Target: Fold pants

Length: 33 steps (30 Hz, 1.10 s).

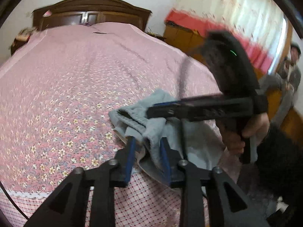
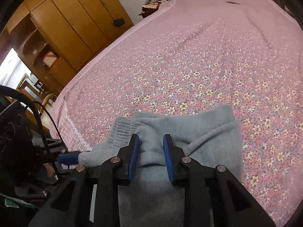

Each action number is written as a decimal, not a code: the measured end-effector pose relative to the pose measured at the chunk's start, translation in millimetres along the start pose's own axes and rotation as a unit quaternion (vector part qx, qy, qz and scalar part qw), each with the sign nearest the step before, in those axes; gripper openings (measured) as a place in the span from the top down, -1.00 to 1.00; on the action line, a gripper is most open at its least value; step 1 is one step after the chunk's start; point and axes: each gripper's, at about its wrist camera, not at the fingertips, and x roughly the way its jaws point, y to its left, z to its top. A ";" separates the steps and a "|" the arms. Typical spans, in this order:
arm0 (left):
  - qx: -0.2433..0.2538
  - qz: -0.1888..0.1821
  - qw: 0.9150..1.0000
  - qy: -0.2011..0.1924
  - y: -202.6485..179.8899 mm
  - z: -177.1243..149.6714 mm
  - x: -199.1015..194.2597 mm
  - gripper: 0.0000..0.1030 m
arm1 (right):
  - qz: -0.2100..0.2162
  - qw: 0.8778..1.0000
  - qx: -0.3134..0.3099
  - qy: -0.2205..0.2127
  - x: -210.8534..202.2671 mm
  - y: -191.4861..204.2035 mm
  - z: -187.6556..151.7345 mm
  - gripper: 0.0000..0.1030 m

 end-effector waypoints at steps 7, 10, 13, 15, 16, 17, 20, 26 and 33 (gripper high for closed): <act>-0.168 -0.086 0.976 -0.113 85.1 30.6 -30.8 0.46 | -0.016 0.992 0.072 -0.099 -63.0 -7.9 -31.4 -0.21; -0.250 -0.156 0.955 -0.026 122.5 44.3 22.0 0.33 | -0.071 0.987 0.039 -0.137 -69.5 29.9 -56.9 -0.24; -0.266 -0.175 0.947 0.029 125.4 38.7 54.8 0.28 | -0.105 0.985 -0.043 -0.127 -55.6 81.0 -85.9 -0.24; -0.230 -0.182 0.954 0.059 113.2 37.0 67.7 0.27 | -0.155 0.973 -0.123 -0.120 -39.5 117.8 -99.9 -0.24; -0.213 -0.184 0.957 0.069 104.3 38.5 69.7 0.27 | -0.175 0.965 -0.153 -0.122 -34.0 130.0 -103.0 -0.24; -0.199 -0.184 0.960 0.071 98.3 38.4 69.8 0.27 | -0.200 0.953 -0.188 -0.126 -26.9 142.0 -106.6 -0.24; -0.174 -0.180 0.966 0.057 89.6 43.3 65.0 0.32 | -0.251 0.938 -0.205 -0.120 -5.0 148.8 -109.4 -0.11; -0.254 -0.173 0.950 0.049 121.1 37.0 67.4 0.61 | -0.134 0.980 -0.049 -0.141 -32.2 104.8 -103.6 0.62; -0.261 -0.189 0.946 0.027 113.6 29.6 79.2 0.83 | -0.031 0.984 0.096 -0.146 -40.8 61.6 -98.2 0.66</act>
